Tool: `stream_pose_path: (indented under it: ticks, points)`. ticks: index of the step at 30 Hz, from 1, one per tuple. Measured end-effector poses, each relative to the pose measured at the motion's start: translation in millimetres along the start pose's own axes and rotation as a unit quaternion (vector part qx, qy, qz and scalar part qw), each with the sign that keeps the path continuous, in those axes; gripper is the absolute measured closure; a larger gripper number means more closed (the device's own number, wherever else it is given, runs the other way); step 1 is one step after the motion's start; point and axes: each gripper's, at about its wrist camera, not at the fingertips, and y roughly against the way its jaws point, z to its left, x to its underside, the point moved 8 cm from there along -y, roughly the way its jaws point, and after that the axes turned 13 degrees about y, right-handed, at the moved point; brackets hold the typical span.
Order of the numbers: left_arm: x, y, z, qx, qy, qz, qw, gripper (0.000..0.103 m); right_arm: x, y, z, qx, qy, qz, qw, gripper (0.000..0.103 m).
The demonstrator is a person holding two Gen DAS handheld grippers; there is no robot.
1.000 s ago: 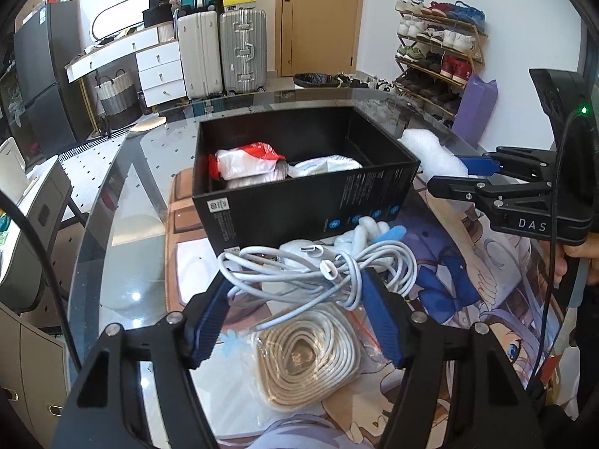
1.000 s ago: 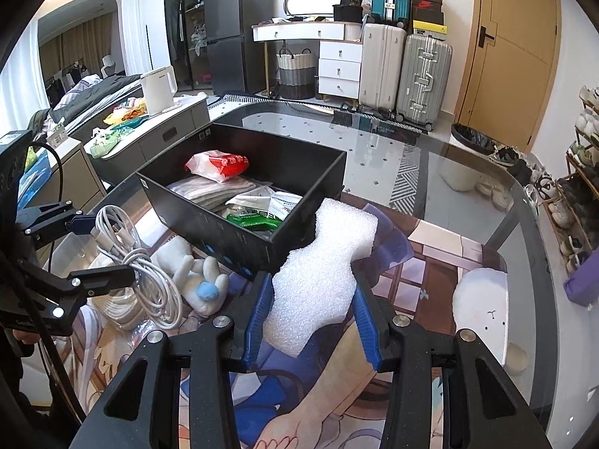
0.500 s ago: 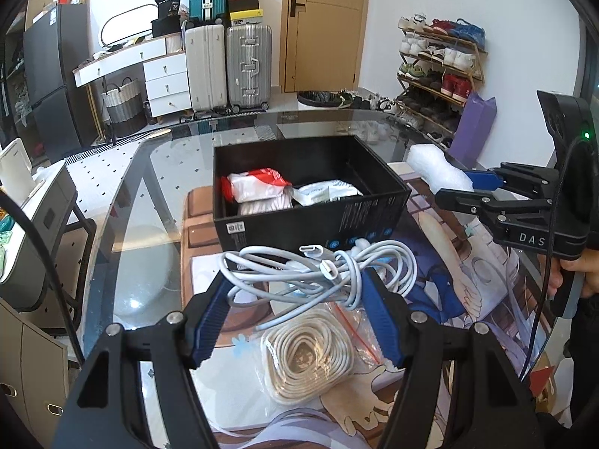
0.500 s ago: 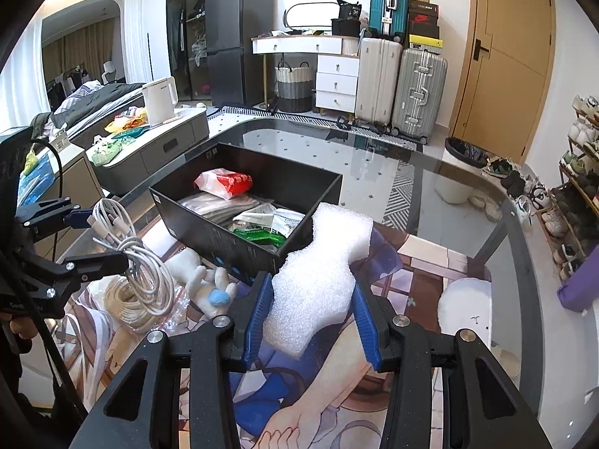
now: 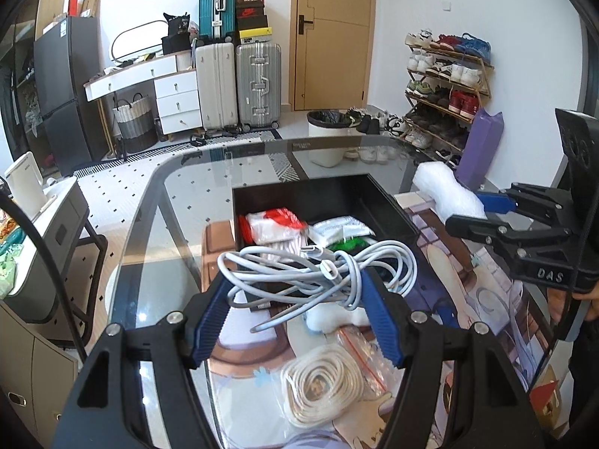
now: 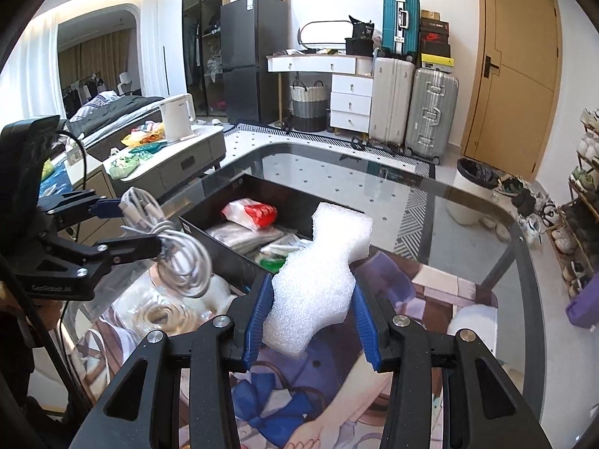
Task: Organize soft objects
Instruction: 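Lift the foam piece over the box while the left tool carries the cables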
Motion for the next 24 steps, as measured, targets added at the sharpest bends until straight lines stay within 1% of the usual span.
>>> stream_pose_path:
  ticks: [9, 19, 24]
  points:
    - [-24.5, -5.2, 0.9, -0.006, 0.0, -0.017, 0.9998, 0.035, -18.9, 1.7, 5.6, -0.009, 0.008, -0.022, 1.0, 0.06]
    - [-42.6, -13.1, -2.1, -0.01, -0.003, -0.029, 0.9995, 0.035, -33.7, 1.8, 7.0, -0.015, 0.008, -0.043, 0.999, 0.06]
    - [-45.6, -19.5, -3.1, -0.012, -0.003, -0.029, 0.9995, 0.035, -38.6, -4.4, 6.6, -0.019, 0.007, -0.05, 0.999, 0.06]
